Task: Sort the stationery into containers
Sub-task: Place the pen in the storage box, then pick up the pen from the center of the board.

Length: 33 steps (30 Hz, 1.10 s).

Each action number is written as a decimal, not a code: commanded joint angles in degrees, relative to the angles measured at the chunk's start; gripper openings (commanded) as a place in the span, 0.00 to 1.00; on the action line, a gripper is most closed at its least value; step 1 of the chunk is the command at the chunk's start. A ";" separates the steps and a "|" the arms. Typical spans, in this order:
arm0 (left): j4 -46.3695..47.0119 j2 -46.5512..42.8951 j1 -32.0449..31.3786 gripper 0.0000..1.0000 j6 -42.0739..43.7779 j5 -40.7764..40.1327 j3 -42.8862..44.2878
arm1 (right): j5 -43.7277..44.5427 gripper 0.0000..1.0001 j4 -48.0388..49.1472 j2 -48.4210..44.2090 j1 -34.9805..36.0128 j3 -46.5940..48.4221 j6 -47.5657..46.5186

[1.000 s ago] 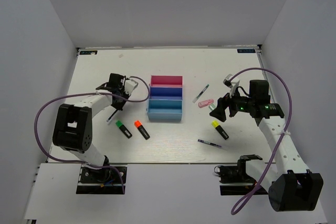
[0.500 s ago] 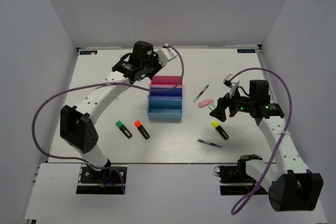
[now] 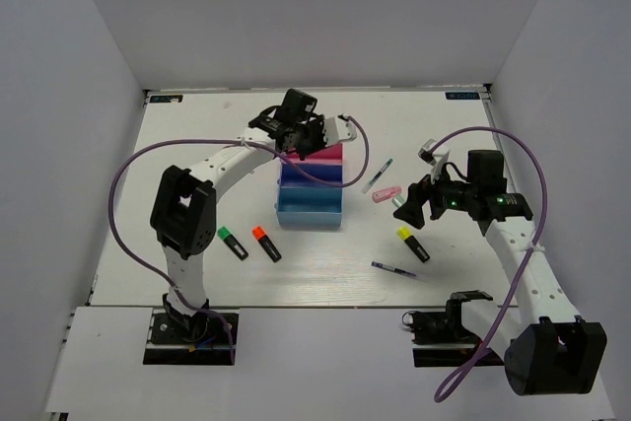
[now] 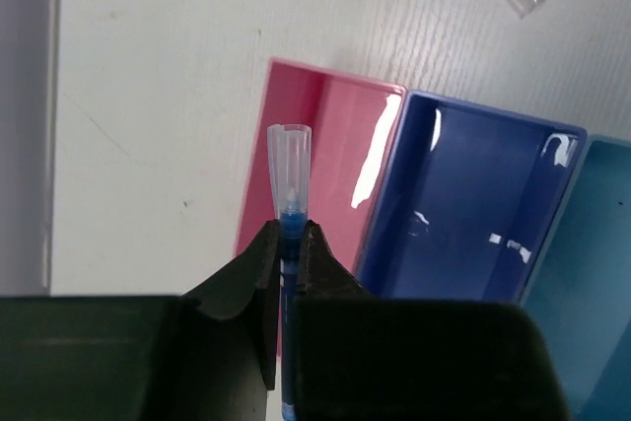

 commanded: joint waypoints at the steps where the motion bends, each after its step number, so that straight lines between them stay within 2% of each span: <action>1: 4.28 0.08 0.27 0.00 5.11 5.51 3.02 | -0.49 0.90 0.26 0.13 -0.12 1.31 -0.87; 8: 5.25 3.78 1.06 0.00 6.53 6.66 3.82 | 0.39 0.90 0.17 0.05 -0.21 1.31 -1.40; 14: 9.64 5.80 0.98 0.00 6.09 4.73 3.03 | 0.65 0.90 0.17 0.40 -0.21 1.31 -1.57; 15: 10.09 5.89 0.89 0.02 5.74 4.55 2.94 | 0.74 0.90 0.08 0.57 -0.29 1.31 -1.58; 16: 11.31 6.15 1.15 0.13 5.30 3.33 2.85 | 0.56 0.90 0.17 0.40 -0.21 1.22 -1.66; 17: 11.67 6.33 1.07 0.29 4.95 3.06 2.85 | 0.65 0.90 0.08 0.40 -0.29 1.22 -1.66; 19: 11.76 6.33 1.15 0.39 3.98 2.80 2.85 | 0.65 0.90 0.08 0.57 -0.29 1.22 -1.66; 20: 12.11 6.42 1.41 0.47 3.63 2.44 2.85 | 0.65 0.90 0.26 0.49 -0.21 1.14 -1.58; 21: 12.55 6.24 1.42 0.63 3.19 1.92 2.85 | 0.74 0.90 0.17 0.49 -0.29 1.14 -1.75; 25: 13.52 4.58 1.33 0.67 2.13 0.42 1.80 | 0.65 0.90 -0.27 0.49 -0.30 1.14 -1.49; 27: 14.39 2.57 1.16 0.64 0.99 -0.02 1.10 | 1.43 0.90 0.17 0.66 -0.38 1.05 -1.66; 29: 15.88 -0.86 0.72 0.36 -3.38 -1.24 -1.88 | 2.32 0.90 0.96 0.75 -0.38 0.44 -1.92; 30: 17.37 -4.18 -0.42 0.24 -5.06 -5.17 -3.11 | 2.84 0.88 2.53 1.01 -0.21 -0.26 -2.54; 31: 17.30 -7.78 -1.04 0.08 -12.12 -7.03 -6.00 | 3.02 0.73 3.41 1.54 0.14 -0.62 -7.94; 32: 15.38 -11.13 -1.48 0.03 -15.15 -12.18 -6.55 | 2.33 0.60 4.55 1.98 0.23 -1.58 -11.73; 33: 10.49 -12.46 -2.96 0.00 -18.49 -18.07 -6.64 | -4.29 0.48 4.22 3.81 -0.20 -2.37 -16.90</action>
